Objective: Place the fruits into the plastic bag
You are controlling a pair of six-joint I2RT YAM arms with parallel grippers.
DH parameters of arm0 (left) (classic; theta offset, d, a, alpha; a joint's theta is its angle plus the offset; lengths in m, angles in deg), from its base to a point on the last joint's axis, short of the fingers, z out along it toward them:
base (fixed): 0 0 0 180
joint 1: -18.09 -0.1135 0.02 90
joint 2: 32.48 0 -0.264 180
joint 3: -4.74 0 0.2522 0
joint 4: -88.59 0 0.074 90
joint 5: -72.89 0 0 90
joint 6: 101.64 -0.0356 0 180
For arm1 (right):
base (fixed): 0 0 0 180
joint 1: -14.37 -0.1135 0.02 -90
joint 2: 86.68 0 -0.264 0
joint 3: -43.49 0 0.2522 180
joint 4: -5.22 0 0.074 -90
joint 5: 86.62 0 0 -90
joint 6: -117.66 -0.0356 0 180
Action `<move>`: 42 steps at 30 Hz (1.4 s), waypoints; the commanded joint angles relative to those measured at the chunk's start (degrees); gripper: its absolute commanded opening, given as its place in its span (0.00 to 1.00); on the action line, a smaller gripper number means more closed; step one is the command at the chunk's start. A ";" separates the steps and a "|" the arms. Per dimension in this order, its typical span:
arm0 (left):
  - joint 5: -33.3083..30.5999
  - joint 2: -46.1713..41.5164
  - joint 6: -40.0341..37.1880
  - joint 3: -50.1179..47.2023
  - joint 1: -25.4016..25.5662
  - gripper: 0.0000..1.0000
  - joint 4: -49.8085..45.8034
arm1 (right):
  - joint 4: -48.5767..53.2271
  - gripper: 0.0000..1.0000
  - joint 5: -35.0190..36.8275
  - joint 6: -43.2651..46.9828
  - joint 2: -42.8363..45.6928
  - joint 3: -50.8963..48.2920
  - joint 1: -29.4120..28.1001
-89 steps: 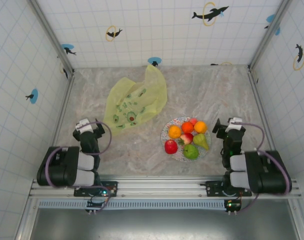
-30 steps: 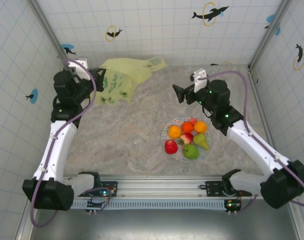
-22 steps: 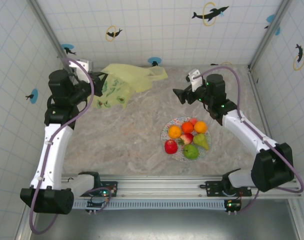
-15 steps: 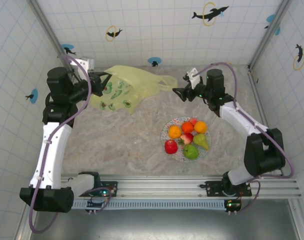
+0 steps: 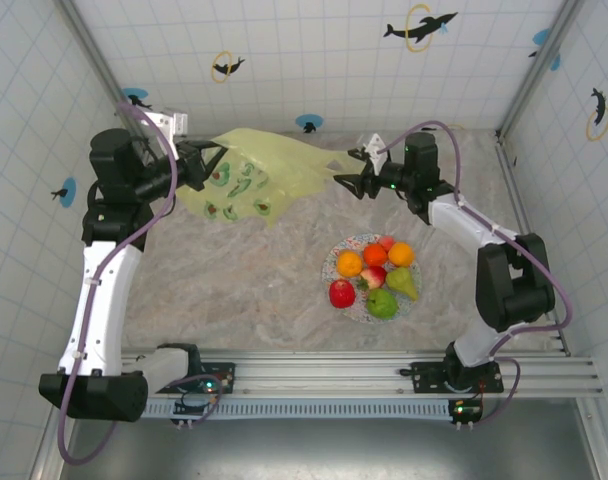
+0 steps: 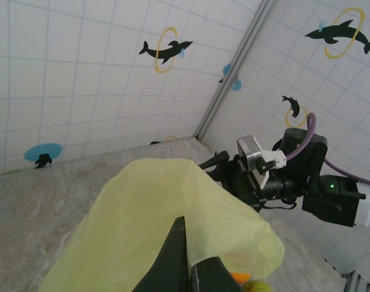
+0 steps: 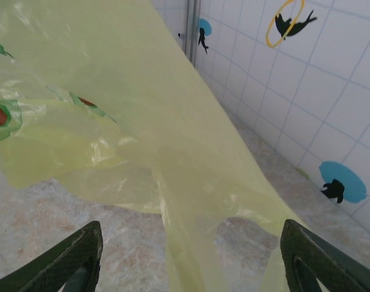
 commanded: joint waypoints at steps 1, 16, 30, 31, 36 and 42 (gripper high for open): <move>2.27 0.06 -0.05 1.00 0.32 0.00 -0.82 | -6.31 0.80 -0.72 0.31 3.73 -1.47 -0.20; 4.41 0.62 0.45 -0.23 0.32 0.00 0.17 | 0.23 0.70 -4.51 7.08 -2.67 6.42 -2.95; -0.68 2.00 -1.30 -1.77 0.32 0.00 -0.27 | 2.84 0.19 -15.04 -1.91 -6.58 12.81 -2.87; -1.72 2.27 -1.33 -1.95 0.32 0.00 -0.16 | 2.52 0.13 -15.25 -3.87 -6.87 13.00 -3.12; -13.51 4.91 -0.06 -3.46 0.32 0.00 2.66 | 0.30 0.00 -10.01 -17.70 -6.71 10.76 -6.87; -36.08 12.46 2.92 -3.09 0.32 0.60 7.28 | -21.47 0.00 0.14 -57.23 -6.23 -1.10 -13.41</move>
